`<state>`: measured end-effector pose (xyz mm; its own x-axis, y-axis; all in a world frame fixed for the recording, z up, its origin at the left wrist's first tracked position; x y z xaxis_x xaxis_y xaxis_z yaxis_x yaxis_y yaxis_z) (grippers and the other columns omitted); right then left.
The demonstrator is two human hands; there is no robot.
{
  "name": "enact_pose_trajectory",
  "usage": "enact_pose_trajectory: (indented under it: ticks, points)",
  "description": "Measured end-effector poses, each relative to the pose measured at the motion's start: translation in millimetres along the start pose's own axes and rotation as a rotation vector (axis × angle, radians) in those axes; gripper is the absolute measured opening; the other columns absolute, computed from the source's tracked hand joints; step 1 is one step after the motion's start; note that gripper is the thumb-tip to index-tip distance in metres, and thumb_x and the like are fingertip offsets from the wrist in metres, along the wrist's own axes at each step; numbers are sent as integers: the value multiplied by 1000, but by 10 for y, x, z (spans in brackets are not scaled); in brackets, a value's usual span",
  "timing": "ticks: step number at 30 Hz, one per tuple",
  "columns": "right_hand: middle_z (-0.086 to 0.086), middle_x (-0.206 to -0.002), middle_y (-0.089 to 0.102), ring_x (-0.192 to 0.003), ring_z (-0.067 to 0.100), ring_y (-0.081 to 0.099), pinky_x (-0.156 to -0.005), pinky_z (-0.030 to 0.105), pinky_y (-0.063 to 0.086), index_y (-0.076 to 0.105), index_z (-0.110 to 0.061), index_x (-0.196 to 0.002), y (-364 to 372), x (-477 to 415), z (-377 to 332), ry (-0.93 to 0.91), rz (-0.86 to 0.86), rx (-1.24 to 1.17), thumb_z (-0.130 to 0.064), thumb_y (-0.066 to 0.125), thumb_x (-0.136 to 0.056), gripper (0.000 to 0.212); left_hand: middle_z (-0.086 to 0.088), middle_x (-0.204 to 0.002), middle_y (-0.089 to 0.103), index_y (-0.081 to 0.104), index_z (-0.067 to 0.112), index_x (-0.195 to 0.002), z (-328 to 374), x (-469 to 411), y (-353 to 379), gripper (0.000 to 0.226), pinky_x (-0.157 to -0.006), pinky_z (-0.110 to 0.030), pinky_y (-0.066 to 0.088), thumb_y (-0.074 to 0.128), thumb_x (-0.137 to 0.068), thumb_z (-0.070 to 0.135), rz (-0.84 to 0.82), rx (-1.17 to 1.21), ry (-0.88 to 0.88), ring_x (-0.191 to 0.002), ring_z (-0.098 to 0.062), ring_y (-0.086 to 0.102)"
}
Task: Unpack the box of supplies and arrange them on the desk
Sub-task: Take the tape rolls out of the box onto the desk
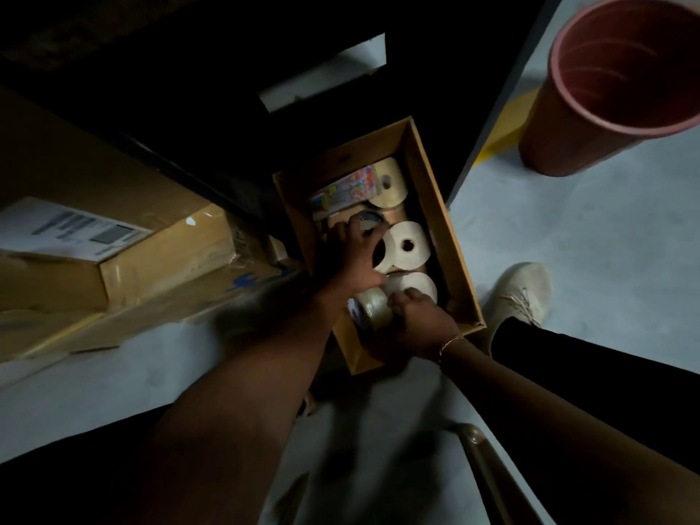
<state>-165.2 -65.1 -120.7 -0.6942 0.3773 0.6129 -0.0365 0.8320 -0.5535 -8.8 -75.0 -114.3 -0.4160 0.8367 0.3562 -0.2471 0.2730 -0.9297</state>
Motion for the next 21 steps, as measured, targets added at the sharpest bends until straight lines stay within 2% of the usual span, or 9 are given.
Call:
enact_pose_trajectory:
  ticks: [2,5,8,10,13,15,17,19,21]
  points:
    - [10,-140,44,-124,33,45,-95,43,43,46,-22,-137,131,-106,-284,-166,-6,256,-62,52,-72,77,-11,-148,27,28,43,-146,-87,-14,-192,101,-105,-47,31,76,-58,58,35,113,-56,-128,-38,32]
    - [8,-149,38,-131,36,39,-99,46,37,46,-25,-140,447,-371,-543,-334,0,571,-41,49,-93,50,-10,-149,26,24,47,-147,-235,13,-367,106,-111,-46,33,75,-55,59,106,318,-95,-134,-35,33]
    - [7,-157,29,-140,37,30,-103,47,34,43,-25,-145,612,-563,-491,-249,-35,688,-38,42,-99,47,-11,-151,22,23,46,-147,-334,65,-367,109,-111,-46,35,78,-53,54,85,558,-86,-139,-31,28]
    - [9,-160,23,-144,37,25,-106,46,33,32,-21,-151,629,-636,-432,-176,-44,740,-34,36,-102,50,-10,-150,23,24,46,-147,-324,117,-416,111,-111,-44,37,79,-52,54,73,605,-84,-138,-29,29]
    - [15,-156,29,-142,38,29,-103,48,37,27,-12,-152,547,-714,-531,-135,-48,802,-27,32,-103,51,-7,-147,27,25,49,-145,-296,189,-507,112,-109,-45,38,75,-46,61,100,570,-54,-134,-30,31]
    - [20,-152,36,-138,39,37,-101,49,39,32,-8,-149,487,-721,-631,-171,-41,857,-25,30,-103,49,-5,-143,29,28,49,-145,-281,228,-568,111,-108,-45,39,76,-46,62,127,569,-33,-132,-29,34]
    - [18,-146,45,-132,37,46,-95,50,43,44,-12,-142,350,-668,-707,-233,-26,933,-28,31,-102,45,-3,-141,31,32,44,-146,-289,268,-633,109,-110,-41,37,80,-49,58,159,588,-36,-131,-26,35]
    - [18,-143,48,-129,38,47,-86,46,47,49,-12,-137,103,-563,-685,-217,18,931,-34,32,-102,45,-1,-141,31,34,41,-146,-294,318,-739,107,-111,-39,36,81,-51,56,207,630,-50,-132,-24,35]
    - [19,-142,46,-128,40,44,-83,41,48,49,-10,-136,-170,-414,-612,-180,59,877,-46,40,-97,54,-1,-141,32,33,44,-146,-294,375,-842,106,-111,-37,35,80,-52,56,223,673,-77,-133,-24,34]
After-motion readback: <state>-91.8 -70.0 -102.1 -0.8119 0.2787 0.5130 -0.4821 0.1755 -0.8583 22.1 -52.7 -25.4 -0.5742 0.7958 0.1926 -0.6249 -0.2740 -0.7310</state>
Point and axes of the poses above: each hand's wrist, its own x-axis away from the middle knuckle, its own y-axis out of the palm, z = x × y, the point moved 8 cm from there along -x, towards the middle knuckle
